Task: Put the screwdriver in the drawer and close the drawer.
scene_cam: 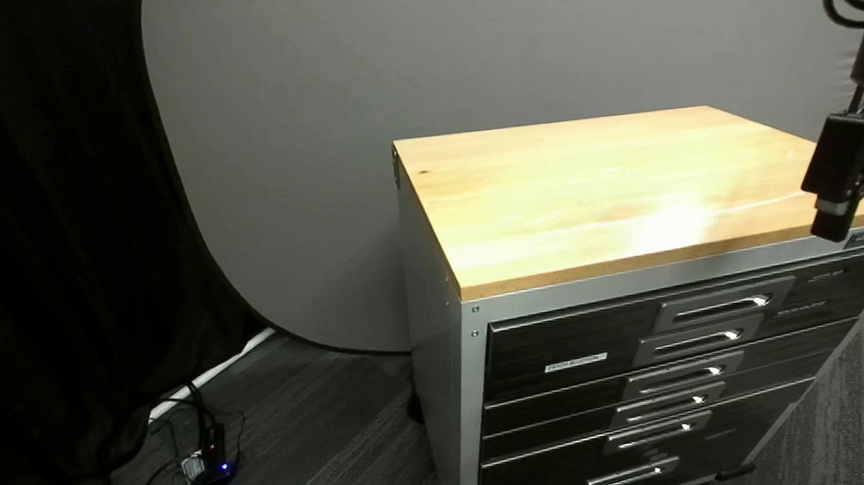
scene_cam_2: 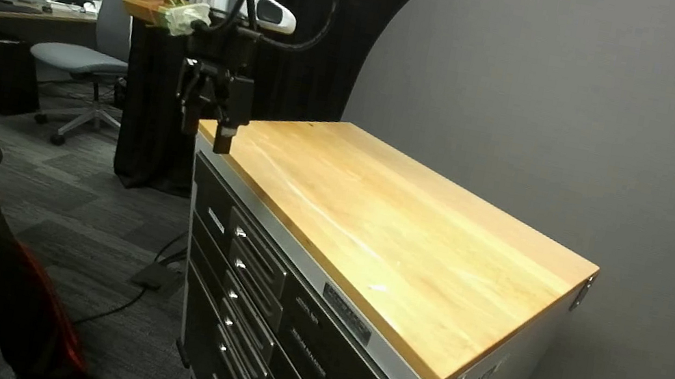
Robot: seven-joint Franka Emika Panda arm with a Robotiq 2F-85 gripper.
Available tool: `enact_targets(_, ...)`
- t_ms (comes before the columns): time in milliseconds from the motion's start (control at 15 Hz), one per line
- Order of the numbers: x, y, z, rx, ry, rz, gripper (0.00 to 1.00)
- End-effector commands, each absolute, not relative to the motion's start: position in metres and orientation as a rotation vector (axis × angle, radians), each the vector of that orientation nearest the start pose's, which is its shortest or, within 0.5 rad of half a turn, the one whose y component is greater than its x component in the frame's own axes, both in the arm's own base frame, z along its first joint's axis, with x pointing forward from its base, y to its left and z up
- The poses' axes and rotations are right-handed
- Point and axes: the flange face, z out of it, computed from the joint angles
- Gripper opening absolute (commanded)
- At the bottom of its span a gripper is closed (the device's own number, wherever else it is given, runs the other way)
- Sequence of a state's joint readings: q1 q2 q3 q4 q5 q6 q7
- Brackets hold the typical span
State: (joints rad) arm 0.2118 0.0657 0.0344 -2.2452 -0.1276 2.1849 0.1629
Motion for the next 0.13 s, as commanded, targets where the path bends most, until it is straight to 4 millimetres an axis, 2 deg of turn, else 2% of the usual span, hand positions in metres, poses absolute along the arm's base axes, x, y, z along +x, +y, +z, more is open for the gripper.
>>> enact_targets(0,0.5020,0.1208,0.3258,-3.247,-0.265,0.178,1.00)
enact_targets(67,0.5022,0.1199,0.3227,-3.247,-0.262,0.187,1.00)
